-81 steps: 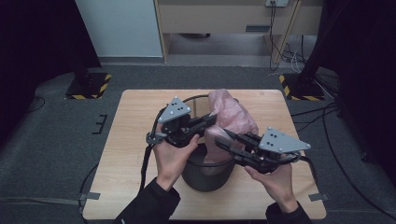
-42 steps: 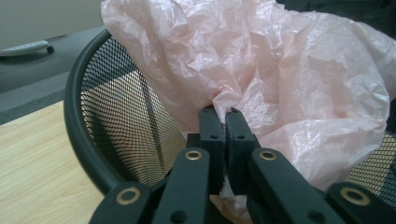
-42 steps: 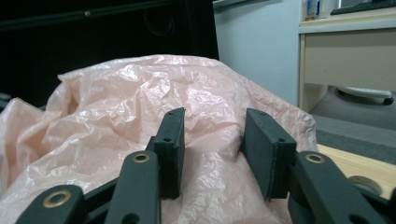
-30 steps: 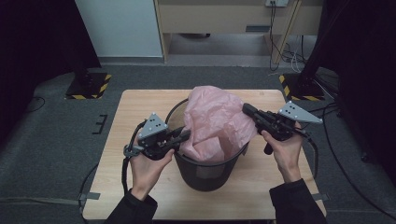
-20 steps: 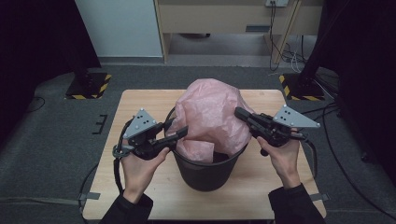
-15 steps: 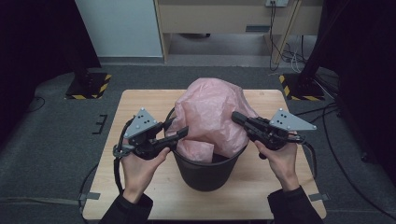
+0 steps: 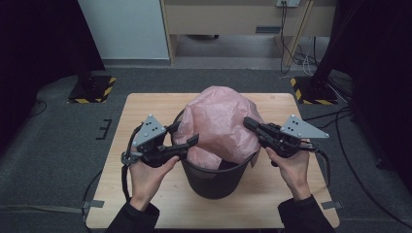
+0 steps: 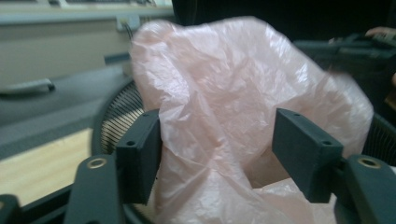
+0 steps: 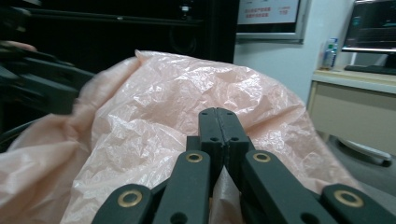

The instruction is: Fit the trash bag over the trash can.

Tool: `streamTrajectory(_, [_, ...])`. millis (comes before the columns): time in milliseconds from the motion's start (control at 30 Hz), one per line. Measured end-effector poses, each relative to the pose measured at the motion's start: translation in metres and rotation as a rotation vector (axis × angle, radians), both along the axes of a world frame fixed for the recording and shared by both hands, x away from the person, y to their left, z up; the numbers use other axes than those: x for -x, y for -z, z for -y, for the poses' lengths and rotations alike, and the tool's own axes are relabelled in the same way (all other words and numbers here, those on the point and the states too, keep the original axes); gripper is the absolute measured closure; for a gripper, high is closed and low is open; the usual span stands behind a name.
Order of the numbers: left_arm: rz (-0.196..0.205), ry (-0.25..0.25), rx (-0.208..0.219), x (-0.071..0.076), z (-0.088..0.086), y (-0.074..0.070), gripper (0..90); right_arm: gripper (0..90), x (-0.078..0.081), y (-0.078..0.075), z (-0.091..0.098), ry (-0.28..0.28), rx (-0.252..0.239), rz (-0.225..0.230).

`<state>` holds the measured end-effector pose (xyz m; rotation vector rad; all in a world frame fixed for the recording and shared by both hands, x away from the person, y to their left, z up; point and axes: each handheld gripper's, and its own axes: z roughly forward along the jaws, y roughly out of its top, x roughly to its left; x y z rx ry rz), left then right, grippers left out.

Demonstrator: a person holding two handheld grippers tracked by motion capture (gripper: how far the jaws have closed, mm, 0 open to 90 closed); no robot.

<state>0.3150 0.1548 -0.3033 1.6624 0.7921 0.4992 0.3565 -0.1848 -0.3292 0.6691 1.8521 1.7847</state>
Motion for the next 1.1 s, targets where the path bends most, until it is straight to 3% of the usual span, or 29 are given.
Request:
streamTrajectory(133, [0.032, -0.017, 0.028, 0.007, -0.008, -0.008, 32.8, 90.0, 0.000, -0.001, 0.001, 0.026, -0.002, 0.018])
streamTrajectory(233, [0.042, -0.021, 0.054, 0.009, -0.009, -0.013, 33.3, 90.0, 0.001, -0.001, 0.002, 0.011, -0.005, 0.027])
streamTrajectory(367, [0.031, 0.016, 0.063, 0.008, 0.002, -0.018, 34.7, 90.0, 0.007, -0.002, 0.000, -0.041, -0.004, 0.058])
streamTrajectory(500, [0.032, 0.048, 0.059, 0.007, 0.020, -0.023, 35.1, 90.0, 0.011, 0.000, -0.002, -0.072, -0.007, 0.053])
streamTrajectory(633, [0.025, 0.066, 0.030, 0.002, 0.041, -0.027, 35.0, 90.0, 0.016, 0.005, -0.004, -0.102, -0.003, 0.051])
streamTrajectory(800, [0.004, 0.079, -0.001, -0.006, 0.062, -0.022, 34.1, 90.0, 0.020, 0.009, -0.006, -0.133, 0.008, 0.038])
streamTrajectory(967, [-0.030, 0.074, -0.026, -0.010, 0.075, -0.015, 33.2, 90.0, 0.022, 0.009, -0.006, -0.148, 0.009, 0.048])
streamTrajectory(1033, [-0.040, 0.066, -0.046, -0.009, 0.078, -0.014, 35.2, 90.0, 0.023, 0.008, -0.007, -0.151, 0.004, 0.054])
streamTrajectory(1100, [-0.038, 0.069, -0.038, -0.009, 0.078, -0.014, 40.3, 90.0, 0.024, 0.006, -0.009, -0.155, 0.003, 0.063])
